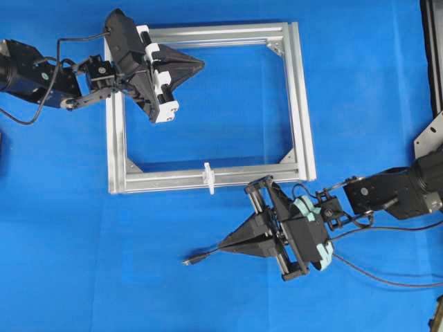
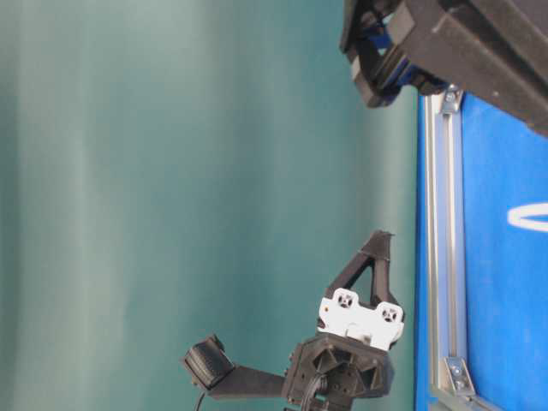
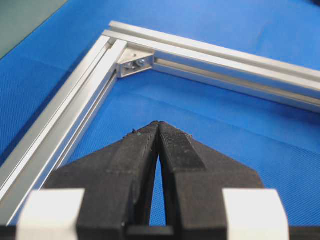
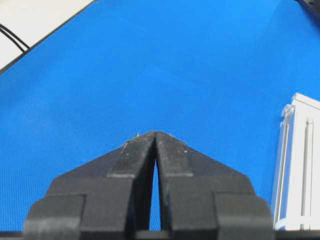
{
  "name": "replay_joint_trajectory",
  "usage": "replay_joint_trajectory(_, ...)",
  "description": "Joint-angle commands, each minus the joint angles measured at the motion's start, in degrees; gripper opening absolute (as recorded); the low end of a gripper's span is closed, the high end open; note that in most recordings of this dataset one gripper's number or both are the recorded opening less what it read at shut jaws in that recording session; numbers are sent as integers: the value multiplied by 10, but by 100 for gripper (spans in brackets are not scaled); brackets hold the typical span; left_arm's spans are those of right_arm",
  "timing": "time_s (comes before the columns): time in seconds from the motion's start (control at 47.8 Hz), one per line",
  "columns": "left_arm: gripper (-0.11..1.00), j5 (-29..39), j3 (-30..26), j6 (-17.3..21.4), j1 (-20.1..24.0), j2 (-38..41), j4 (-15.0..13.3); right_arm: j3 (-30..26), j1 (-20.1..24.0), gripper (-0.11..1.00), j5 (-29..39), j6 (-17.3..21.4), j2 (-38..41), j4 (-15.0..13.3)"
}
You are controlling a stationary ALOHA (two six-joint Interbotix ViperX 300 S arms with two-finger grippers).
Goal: Insert the wire through the string loop located in the center.
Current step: 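Lower the right gripper over the black USB cable's plug end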
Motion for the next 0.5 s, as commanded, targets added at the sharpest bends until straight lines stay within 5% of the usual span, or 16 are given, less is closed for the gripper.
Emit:
replay_joint_trajectory(0.0, 0, -2, -11, 11, -4, -24, 15, -13, 0, 0, -4, 1, -27, 1)
replay_joint_trajectory(0.481, 0, 0, -10, 15, -3, -25, 15, -18, 1, -5, 25, 19, -32, 1)
